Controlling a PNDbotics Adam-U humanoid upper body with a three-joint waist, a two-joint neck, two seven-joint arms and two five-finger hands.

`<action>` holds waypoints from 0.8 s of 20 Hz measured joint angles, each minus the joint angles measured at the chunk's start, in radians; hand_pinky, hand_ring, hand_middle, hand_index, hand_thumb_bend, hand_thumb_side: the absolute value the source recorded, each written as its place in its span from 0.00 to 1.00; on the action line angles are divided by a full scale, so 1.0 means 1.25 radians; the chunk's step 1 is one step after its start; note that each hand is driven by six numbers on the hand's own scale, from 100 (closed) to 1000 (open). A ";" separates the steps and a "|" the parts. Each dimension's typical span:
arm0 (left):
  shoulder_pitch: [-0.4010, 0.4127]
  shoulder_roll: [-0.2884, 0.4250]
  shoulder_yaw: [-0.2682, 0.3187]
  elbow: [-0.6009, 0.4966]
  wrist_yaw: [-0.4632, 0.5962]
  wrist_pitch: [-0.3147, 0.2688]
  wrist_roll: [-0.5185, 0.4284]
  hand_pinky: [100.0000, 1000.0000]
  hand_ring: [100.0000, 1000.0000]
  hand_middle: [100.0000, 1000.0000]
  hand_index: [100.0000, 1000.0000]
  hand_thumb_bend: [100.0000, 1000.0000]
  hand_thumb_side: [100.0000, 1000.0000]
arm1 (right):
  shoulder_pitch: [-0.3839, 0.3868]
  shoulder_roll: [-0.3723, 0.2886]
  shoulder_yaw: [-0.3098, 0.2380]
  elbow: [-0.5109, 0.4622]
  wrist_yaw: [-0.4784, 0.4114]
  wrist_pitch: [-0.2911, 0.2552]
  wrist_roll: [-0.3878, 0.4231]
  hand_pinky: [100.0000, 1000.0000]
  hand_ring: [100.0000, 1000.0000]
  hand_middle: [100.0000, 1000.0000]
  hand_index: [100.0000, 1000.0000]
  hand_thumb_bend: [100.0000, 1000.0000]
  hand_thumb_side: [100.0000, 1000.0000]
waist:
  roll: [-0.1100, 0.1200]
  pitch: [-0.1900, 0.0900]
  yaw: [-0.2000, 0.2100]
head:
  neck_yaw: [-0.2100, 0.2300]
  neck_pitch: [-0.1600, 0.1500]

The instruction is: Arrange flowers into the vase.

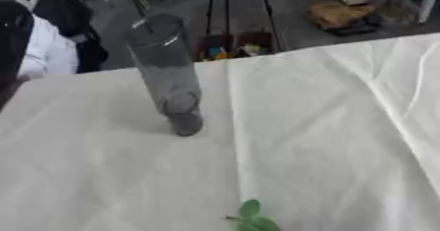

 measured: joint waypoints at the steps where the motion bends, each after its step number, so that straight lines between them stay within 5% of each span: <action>1: 0.000 -0.002 -0.002 0.000 -0.002 0.001 -0.001 0.00 0.00 0.00 0.00 0.07 0.06 | 0.000 0.000 0.000 0.000 -0.001 0.001 0.001 0.65 0.72 0.42 0.75 0.00 1.00 | 0.002 0.001 -0.001 | 0.000 0.000; 16: 0.013 -0.013 -0.016 0.011 -0.042 0.018 -0.018 0.00 0.00 0.00 0.00 0.06 0.07 | -0.003 -0.005 0.000 0.000 -0.007 0.001 0.006 0.65 0.72 0.42 0.75 0.00 1.00 | 0.005 0.011 -0.009 | 0.003 0.000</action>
